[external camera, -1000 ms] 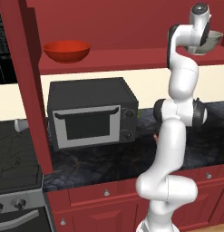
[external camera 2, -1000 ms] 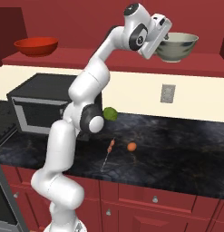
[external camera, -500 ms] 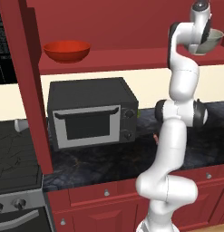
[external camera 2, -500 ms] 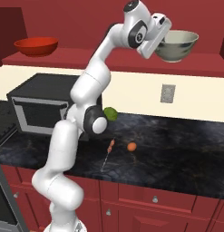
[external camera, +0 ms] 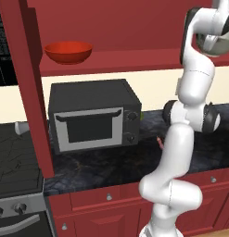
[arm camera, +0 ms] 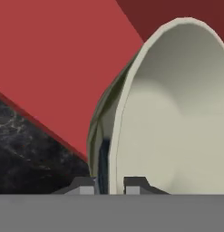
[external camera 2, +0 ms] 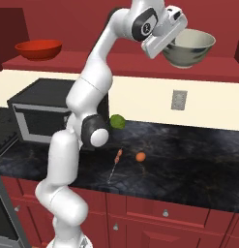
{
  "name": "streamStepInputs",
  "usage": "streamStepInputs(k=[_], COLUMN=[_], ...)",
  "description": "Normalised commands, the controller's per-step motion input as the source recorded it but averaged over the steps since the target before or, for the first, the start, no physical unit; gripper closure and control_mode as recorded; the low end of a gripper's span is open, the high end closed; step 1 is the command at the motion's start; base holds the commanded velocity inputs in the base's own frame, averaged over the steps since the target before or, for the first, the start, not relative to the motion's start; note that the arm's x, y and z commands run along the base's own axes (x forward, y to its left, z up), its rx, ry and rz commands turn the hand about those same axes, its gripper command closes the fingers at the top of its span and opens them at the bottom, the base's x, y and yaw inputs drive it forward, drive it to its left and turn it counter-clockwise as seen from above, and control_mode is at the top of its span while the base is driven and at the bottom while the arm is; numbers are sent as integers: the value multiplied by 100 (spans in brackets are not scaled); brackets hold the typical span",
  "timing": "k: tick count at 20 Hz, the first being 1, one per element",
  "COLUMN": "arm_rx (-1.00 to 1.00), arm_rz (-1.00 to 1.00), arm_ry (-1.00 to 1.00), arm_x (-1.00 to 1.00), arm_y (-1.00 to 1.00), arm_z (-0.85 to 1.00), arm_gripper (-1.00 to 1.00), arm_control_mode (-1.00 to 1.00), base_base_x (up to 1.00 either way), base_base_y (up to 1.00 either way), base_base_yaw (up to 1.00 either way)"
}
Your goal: Pick both bowls and place them on the counter. Then place the kebab skewer in one bowl and place the egg in the other bowl.
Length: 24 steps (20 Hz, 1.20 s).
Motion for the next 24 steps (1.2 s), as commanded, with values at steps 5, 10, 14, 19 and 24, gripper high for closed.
streamStepInputs(k=[5,10,14,19,24], arm_rx=[0,0,-2,-8,-18], arm_rz=[-1,0,0,0,0], arm_ry=[-10,-1,-3,-6,-9], arm_x=[-100,-100,-100,-100,-91], arm_y=[25,32,40,41,39], arm_z=[-13,-43,-62,-72,-96], arm_gripper=[100,100,100,100,100], arm_control_mode=[-100,-100,-100,-100,-100], base_base_x=[0,0,0,0,0], base_base_y=[0,0,0,0,0], base_base_yaw=[0,0,0,0,0])
